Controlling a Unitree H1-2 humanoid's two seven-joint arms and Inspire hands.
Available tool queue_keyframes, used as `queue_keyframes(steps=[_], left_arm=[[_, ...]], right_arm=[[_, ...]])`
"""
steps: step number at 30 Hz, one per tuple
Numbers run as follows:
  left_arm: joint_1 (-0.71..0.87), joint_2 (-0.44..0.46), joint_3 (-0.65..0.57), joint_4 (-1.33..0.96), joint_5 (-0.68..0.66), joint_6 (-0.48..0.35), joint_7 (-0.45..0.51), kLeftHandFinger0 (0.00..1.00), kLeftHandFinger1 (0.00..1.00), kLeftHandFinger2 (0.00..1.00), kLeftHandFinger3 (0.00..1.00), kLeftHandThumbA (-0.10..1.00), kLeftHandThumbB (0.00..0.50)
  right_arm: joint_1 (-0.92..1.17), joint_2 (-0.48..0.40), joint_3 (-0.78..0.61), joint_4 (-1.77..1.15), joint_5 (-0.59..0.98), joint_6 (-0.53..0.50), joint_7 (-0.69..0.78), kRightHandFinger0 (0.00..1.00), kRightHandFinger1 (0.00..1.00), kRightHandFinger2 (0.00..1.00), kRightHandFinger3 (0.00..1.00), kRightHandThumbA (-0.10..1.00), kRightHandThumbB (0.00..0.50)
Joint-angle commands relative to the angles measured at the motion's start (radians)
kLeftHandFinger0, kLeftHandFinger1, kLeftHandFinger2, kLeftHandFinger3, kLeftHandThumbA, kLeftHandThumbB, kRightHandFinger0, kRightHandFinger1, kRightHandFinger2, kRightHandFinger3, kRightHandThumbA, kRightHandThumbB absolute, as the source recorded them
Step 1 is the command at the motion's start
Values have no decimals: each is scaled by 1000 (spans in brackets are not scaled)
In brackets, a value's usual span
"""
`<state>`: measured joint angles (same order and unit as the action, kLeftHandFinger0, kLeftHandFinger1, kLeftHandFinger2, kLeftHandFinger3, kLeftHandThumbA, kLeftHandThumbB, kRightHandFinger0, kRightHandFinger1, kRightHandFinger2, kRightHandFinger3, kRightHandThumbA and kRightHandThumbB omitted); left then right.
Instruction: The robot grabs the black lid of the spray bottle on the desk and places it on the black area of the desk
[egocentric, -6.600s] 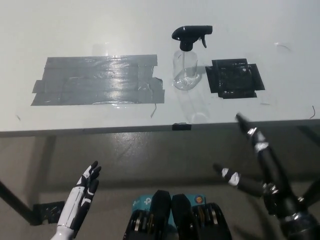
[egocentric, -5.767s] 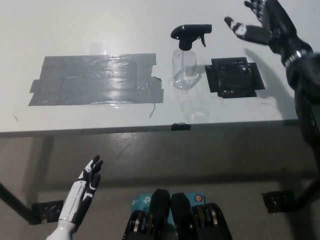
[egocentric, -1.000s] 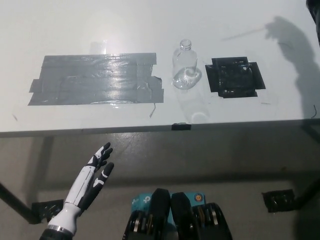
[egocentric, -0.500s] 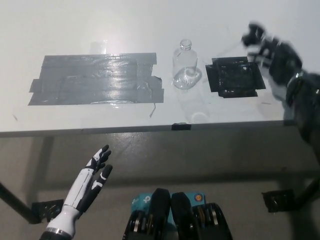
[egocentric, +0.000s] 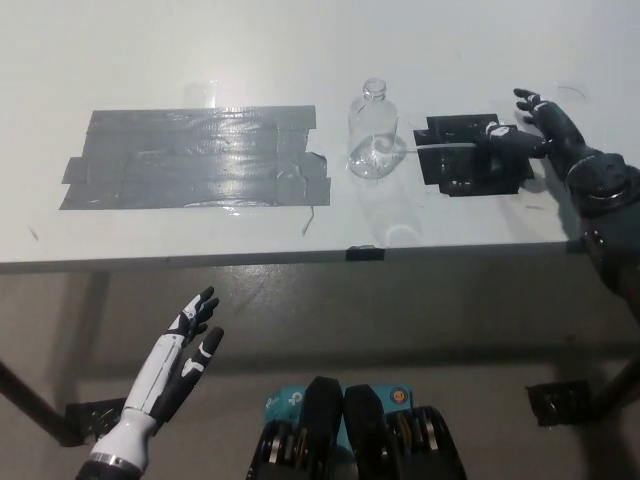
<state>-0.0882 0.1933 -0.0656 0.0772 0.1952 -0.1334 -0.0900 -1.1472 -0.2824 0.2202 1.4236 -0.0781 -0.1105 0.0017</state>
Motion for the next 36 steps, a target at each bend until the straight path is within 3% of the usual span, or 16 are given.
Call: queue_keyframes(steps=[1,7,9,14,15,21,25,33,36], left_arm=[[-9,5,3,-25,-5,-21,5,1000,1000,1000,1000,953,23],[-15,4,6,-24,-12,-23,5,1000,1000,1000,1000,945,27],[-22,4,8,-26,-14,-17,4,1000,1000,1000,1000,943,32],[-41,7,12,-19,-9,-17,9,1000,1000,1000,1000,947,31],[-44,6,14,-17,-13,-18,8,1000,1000,1000,1000,948,32],[-57,10,12,-6,-1,-25,13,1000,1000,1000,1000,995,37],[-76,7,13,1,-5,-23,13,1000,1000,1000,1000,1000,37],[-119,6,16,33,-6,-33,19,1000,1000,1000,1000,1000,72],[-107,5,13,31,-6,-34,16,1000,1000,1000,1000,1000,56]], right_arm=[[-91,-49,43,-31,-81,-53,-30,1000,1000,1000,1000,760,500],[-115,-63,28,-52,-72,-83,-40,1000,1000,1000,1000,828,500],[-129,-74,5,-85,-63,-138,-81,1000,1000,1000,1000,882,500],[-116,-96,-65,-295,-56,-208,-141,1000,1000,1000,1000,889,497],[-76,-106,-79,-454,-76,-157,-142,1000,1000,1000,1000,936,500],[158,-101,-126,-1127,-119,-43,-109,1000,1000,1000,1000,940,500],[319,-75,-136,-1430,-172,1,-108,1000,1000,1000,1000,955,491],[585,1,-146,-1587,-176,-50,-137,1000,1000,1000,1000,971,477],[649,15,-155,-1551,-150,-69,-143,1000,1000,1000,1000,963,474]])
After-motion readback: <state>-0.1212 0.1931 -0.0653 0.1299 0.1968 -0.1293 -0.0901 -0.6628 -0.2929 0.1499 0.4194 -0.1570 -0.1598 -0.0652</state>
